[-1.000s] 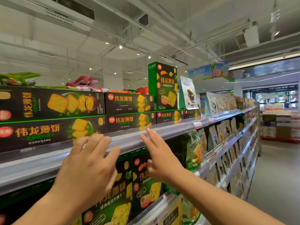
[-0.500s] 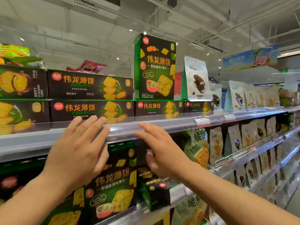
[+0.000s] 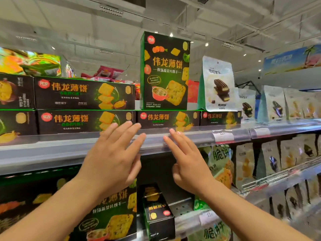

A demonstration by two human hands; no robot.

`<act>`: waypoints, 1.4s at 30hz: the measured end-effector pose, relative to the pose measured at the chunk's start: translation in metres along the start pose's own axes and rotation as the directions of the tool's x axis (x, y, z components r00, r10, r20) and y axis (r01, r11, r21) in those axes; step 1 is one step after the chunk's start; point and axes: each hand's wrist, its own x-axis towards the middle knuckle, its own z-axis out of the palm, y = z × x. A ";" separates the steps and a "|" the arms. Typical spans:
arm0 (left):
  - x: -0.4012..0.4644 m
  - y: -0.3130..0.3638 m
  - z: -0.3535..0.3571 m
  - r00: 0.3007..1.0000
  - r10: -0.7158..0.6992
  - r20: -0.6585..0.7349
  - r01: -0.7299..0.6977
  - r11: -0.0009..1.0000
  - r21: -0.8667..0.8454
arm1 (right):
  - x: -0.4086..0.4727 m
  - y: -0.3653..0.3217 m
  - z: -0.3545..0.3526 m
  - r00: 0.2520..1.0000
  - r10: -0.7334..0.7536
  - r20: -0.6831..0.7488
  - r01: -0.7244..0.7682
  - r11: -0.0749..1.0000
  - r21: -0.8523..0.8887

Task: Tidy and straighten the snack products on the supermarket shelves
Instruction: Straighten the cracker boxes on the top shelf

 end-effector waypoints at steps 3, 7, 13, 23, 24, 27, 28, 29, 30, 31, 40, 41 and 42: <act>0.012 0.014 0.011 1.000 0.012 0.009 -0.012 1.000 -0.003 | 0.000 0.005 0.000 0.999 -0.047 -0.016 0.047 0.998 -0.030; 0.007 0.023 0.025 1.000 -0.001 0.023 0.000 0.999 0.054 | 0.001 0.008 0.004 0.994 -0.084 -0.066 0.082 0.996 -0.031; 0.012 0.041 0.031 0.989 -0.145 -0.020 0.145 0.989 -0.010 | -0.001 0.025 0.010 0.968 -0.213 -0.130 0.213 0.977 -0.018; 0.024 0.055 0.023 0.968 -0.248 0.034 0.248 0.969 0.020 | 0.067 0.073 -0.052 0.973 0.112 -0.202 0.056 0.733 0.678; 0.027 0.053 0.021 0.969 -0.242 0.048 0.240 0.970 0.039 | 0.088 0.080 -0.062 0.964 0.199 -0.178 -0.010 0.692 0.721; 0.032 0.050 0.017 0.969 -0.234 0.080 0.231 0.972 0.046 | 0.136 0.093 -0.076 0.932 0.358 -0.054 -0.189 0.607 0.772; 0.033 0.049 0.016 0.968 -0.236 0.083 0.234 0.972 0.036 | 0.146 0.097 -0.074 0.923 0.384 -0.005 -0.236 0.578 0.781; 0.033 0.049 0.016 0.968 -0.237 0.082 0.236 0.971 0.028 | 0.154 0.099 -0.072 0.915 0.399 0.061 -0.288 0.538 0.792; 0.032 0.049 0.017 0.969 -0.234 0.080 0.232 0.972 0.025 | 0.161 0.101 -0.069 0.904 0.403 0.141 -0.341 0.485 0.805; 0.032 0.048 0.017 0.971 -0.226 0.079 0.225 0.974 0.023 | 0.166 0.102 -0.065 0.892 0.394 0.221 -0.390 0.425 0.817; 0.030 0.045 0.021 0.981 -0.191 0.044 0.190 0.981 0.027 | 0.174 0.106 -0.044 0.884 0.314 0.347 -0.451 0.370 0.812; 0.030 0.044 0.021 0.981 -0.189 0.040 0.188 0.982 0.025 | 0.174 0.106 -0.044 0.886 0.316 0.340 -0.446 0.373 0.814; 0.030 0.044 0.022 0.981 -0.189 0.039 0.189 0.982 0.019 | 0.174 0.105 -0.044 0.889 0.320 0.327 -0.435 0.372 0.820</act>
